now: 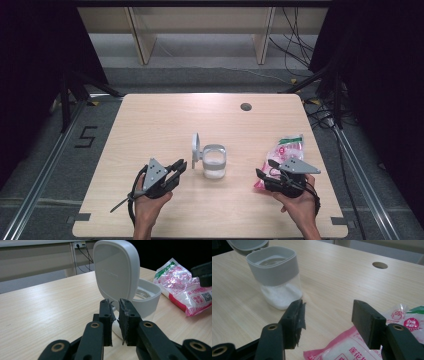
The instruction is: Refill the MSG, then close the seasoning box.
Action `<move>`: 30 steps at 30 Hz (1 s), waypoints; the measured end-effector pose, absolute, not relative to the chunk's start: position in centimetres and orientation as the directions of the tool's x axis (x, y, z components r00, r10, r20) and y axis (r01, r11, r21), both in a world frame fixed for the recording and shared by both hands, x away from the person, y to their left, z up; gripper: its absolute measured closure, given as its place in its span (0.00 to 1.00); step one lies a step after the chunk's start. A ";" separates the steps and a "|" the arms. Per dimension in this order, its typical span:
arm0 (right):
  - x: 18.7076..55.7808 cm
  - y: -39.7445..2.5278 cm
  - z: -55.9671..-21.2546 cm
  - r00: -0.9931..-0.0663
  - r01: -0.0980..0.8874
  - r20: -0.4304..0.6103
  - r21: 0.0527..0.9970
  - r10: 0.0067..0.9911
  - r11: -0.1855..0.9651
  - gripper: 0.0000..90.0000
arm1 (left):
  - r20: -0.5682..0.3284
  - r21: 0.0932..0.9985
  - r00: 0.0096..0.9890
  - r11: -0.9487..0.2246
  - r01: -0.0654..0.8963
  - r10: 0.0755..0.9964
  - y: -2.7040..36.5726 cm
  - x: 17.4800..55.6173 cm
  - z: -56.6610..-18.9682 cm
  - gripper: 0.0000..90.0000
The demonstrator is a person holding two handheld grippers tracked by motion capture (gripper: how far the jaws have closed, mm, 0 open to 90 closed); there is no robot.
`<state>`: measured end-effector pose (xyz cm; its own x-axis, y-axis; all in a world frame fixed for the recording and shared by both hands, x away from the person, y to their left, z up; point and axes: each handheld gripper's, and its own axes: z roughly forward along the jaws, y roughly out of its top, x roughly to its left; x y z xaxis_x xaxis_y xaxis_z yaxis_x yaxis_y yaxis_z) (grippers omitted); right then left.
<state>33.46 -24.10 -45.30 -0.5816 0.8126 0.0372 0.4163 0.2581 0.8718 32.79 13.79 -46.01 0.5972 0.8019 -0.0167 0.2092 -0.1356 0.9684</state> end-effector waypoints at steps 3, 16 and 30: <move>33.2 -23.8 -45.4 -0.584 0.428 0.050 0.867 0.810 0.255 0.48 | -0.011 0.971 0.591 -0.132 0.197 0.806 13.8 33.1 -45.7 0.90; 33.0 -23.6 -45.8 -0.603 0.419 0.042 0.866 0.796 0.272 0.48 | -0.008 0.971 0.596 -0.136 0.195 0.803 13.3 34.6 -45.2 0.96; 33.1 -23.5 -45.9 -0.628 0.388 0.010 0.871 0.778 0.302 0.48 | -0.012 0.973 0.606 -0.130 0.191 0.796 12.5 35.3 -44.6 0.99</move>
